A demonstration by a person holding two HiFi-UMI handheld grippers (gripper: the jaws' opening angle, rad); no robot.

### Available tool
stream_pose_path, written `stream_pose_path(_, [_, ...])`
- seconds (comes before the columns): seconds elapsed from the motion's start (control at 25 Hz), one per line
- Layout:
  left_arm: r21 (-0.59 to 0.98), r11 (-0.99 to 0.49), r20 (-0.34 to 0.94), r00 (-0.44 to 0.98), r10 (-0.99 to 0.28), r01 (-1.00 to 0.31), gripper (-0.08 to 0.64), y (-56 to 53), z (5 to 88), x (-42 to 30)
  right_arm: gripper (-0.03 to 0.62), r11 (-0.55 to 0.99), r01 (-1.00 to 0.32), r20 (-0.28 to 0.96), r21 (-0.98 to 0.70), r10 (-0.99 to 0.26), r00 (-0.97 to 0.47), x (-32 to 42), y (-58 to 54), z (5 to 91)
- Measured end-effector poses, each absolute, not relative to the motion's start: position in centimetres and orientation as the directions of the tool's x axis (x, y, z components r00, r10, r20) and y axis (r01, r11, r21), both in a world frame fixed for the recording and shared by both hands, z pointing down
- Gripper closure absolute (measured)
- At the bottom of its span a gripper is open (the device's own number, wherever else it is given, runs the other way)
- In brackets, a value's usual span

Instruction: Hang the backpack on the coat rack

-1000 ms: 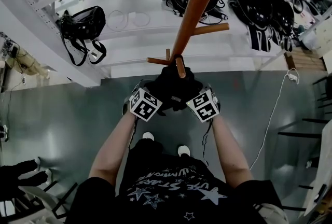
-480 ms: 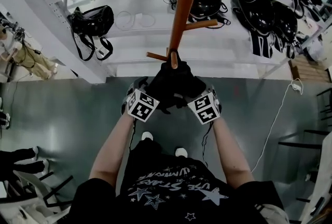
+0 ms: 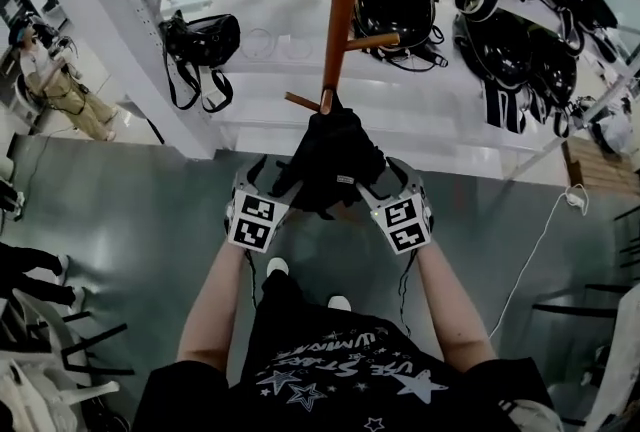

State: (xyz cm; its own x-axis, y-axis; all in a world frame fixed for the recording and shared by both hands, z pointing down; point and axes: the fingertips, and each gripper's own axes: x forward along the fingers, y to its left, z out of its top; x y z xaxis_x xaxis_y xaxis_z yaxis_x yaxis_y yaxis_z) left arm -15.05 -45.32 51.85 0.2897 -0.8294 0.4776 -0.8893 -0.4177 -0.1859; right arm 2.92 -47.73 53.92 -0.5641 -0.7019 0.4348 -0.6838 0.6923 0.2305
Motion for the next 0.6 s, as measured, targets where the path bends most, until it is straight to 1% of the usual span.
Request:
stream_pose_path(0.12, [-0.140, -0.382, 0.415, 0.296, -0.860, -0.913, 0.202, -42.5, 49.9, -14.0, 0.275, 0.695, -0.690, 0.396, 0.203, -0.702, -0.592, 3.3, -46.6, 52.9])
stream_pose_path(0.2, [-0.138, -0.370, 0.391, 0.292, -0.873, -0.919, 0.204, -41.2, 49.1, -13.6, 0.292, 0.696, -0.697, 0.371, 0.170, -0.701, -0.609, 3.4, -46.1, 52.3])
stream_pose_path(0.32, [-0.118, -0.350, 0.370, 0.286, -0.884, -0.929, 0.204, -39.4, 48.5, -13.4, 0.375, 0.686, -0.719, 0.335, 0.113, -0.707, -0.622, 3.2, -45.3, 51.7])
stream_pose_path(0.44, [-0.101, -0.349, 0.379, 0.288, -0.880, -0.932, 0.204, -38.3, 49.3, -13.2, 0.463, 0.665, -0.744, 0.314, 0.067, -0.722, -0.617, 3.2, -44.9, 51.5])
stream_pose_path(0.56, [-0.069, -0.357, 0.408, 0.300, -0.862, -0.932, 0.204, -37.4, 51.2, -13.2, 0.562, 0.665, -0.744, 0.327, 0.071, -0.720, -0.612, 3.1, -44.1, 52.5])
stream_pose_path(0.6, [-0.049, -0.357, 0.412, 0.307, -0.858, -0.933, 0.204, -37.2, 51.7, -13.1, 0.572, 0.664, -0.742, 0.336, 0.090, -0.722, -0.605, 3.0, -43.9, 52.9])
